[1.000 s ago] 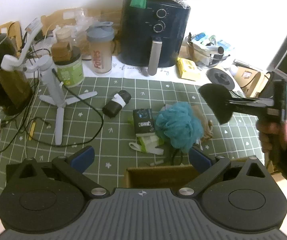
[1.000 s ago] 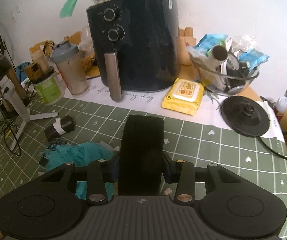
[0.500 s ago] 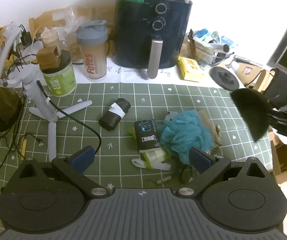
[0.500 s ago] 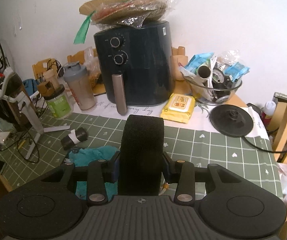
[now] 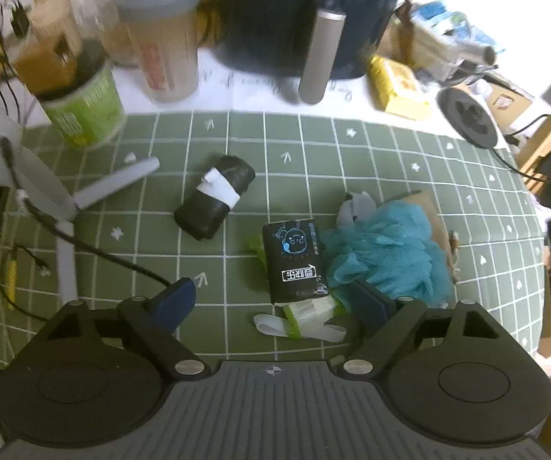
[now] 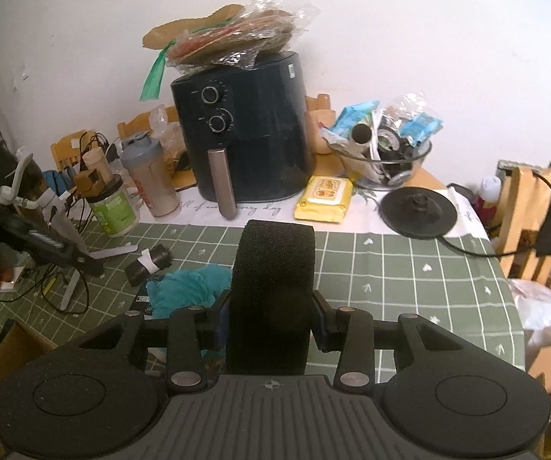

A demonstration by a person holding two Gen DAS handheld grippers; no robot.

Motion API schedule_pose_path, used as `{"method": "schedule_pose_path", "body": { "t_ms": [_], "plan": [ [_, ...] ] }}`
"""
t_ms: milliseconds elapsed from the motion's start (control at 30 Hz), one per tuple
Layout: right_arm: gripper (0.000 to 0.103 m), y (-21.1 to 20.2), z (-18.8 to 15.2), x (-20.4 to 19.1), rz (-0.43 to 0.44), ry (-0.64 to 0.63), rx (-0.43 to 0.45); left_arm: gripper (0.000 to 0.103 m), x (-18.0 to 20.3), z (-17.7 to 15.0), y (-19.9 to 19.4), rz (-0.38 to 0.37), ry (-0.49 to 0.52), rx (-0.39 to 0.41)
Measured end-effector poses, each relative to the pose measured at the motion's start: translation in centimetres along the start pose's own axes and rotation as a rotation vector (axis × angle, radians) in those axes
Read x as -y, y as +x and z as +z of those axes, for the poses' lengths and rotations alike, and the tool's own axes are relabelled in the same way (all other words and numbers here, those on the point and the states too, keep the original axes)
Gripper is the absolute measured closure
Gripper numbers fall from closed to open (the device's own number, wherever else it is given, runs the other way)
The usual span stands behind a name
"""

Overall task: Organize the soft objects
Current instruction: 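Grasp the black tissue pack with the left gripper while the right holds the foam block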

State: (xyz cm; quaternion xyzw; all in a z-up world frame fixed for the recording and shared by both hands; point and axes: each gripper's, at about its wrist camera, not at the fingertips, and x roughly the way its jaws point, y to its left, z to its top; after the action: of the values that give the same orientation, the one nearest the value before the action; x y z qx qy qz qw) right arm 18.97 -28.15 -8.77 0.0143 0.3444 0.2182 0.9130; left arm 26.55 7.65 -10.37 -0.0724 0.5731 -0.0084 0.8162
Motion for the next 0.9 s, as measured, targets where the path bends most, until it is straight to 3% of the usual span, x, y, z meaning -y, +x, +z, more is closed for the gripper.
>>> {"method": "schedule_pose_path", "body": {
  "t_ms": [400, 733, 800, 833, 867, 900],
  "plan": [
    [0.059, -2.1, -1.7, 0.7, -0.048, 0.063, -0.002, 0.014, 0.1, 3.2, 6.3, 0.001, -0.017, -0.133],
    [0.059, -3.2, -2.7, 1.4, -0.087, 0.1, -0.005, 0.015, 0.7, 3.9, 9.6, -0.006, -0.007, -0.181],
    [0.059, -3.4, -2.7, 1.5, -0.093, 0.105, -0.005, 0.029, 0.9, 3.9, 10.2, 0.002, 0.002, -0.191],
    [0.059, -3.5, -2.8, 1.5, -0.095, 0.107, -0.005, 0.046, 0.9, 3.7, 10.5, -0.001, 0.003, -0.204],
    [0.059, -3.5, -2.8, 1.5, -0.097, 0.108, -0.004, 0.054, 0.9, 3.6, 10.7, -0.004, -0.002, -0.216],
    [0.059, -3.6, -2.9, 1.5, -0.099, 0.108, -0.004, 0.054, 0.9, 3.5, 10.7, 0.003, -0.005, -0.218]
  ]
}}
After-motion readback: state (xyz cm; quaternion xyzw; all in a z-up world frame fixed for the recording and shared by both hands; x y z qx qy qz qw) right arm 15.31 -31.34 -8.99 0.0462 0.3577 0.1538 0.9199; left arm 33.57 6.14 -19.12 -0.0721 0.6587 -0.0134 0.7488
